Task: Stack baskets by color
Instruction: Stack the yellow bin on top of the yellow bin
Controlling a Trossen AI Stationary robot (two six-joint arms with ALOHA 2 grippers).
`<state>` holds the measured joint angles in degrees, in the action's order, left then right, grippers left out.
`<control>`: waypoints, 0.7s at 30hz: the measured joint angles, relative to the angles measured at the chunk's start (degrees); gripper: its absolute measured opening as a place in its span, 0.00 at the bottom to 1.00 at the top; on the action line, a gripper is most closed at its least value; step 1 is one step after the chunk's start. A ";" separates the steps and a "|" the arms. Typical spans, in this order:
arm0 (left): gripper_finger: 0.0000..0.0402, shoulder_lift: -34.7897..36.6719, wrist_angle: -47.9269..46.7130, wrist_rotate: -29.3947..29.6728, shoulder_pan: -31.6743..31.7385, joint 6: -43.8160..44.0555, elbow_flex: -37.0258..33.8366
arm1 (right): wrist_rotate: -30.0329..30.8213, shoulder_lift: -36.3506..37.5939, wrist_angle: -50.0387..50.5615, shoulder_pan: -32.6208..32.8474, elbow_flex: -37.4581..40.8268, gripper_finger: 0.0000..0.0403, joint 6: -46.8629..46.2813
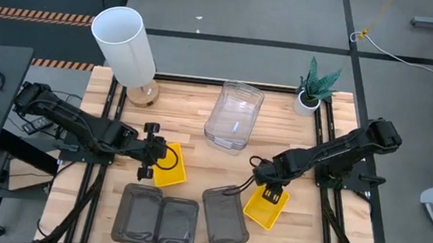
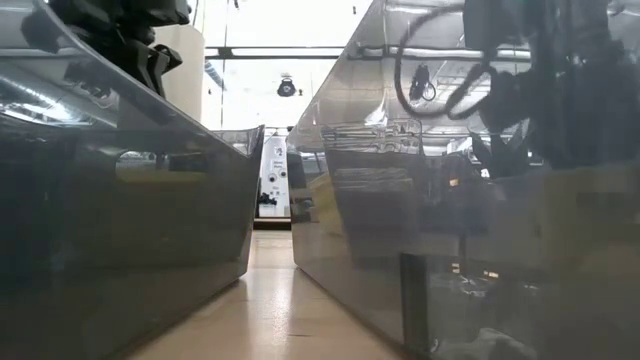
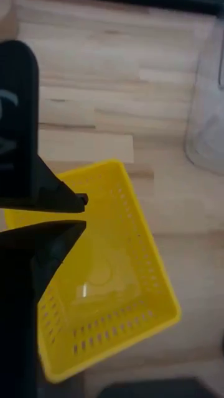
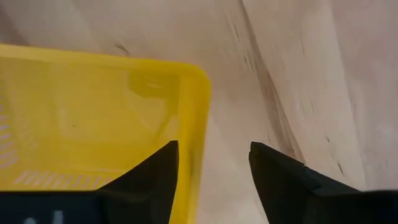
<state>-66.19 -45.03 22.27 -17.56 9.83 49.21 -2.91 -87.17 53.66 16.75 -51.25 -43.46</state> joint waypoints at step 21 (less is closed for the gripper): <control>0.38 -0.07 5.58 4.08 0.09 5.59 0.02 | 4.72 5.95 14.76 -0.42 -4.74 0.07 -7.36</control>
<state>-66.26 -39.45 26.35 -17.47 15.42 49.23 1.81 -81.22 68.43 16.34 -55.99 -50.82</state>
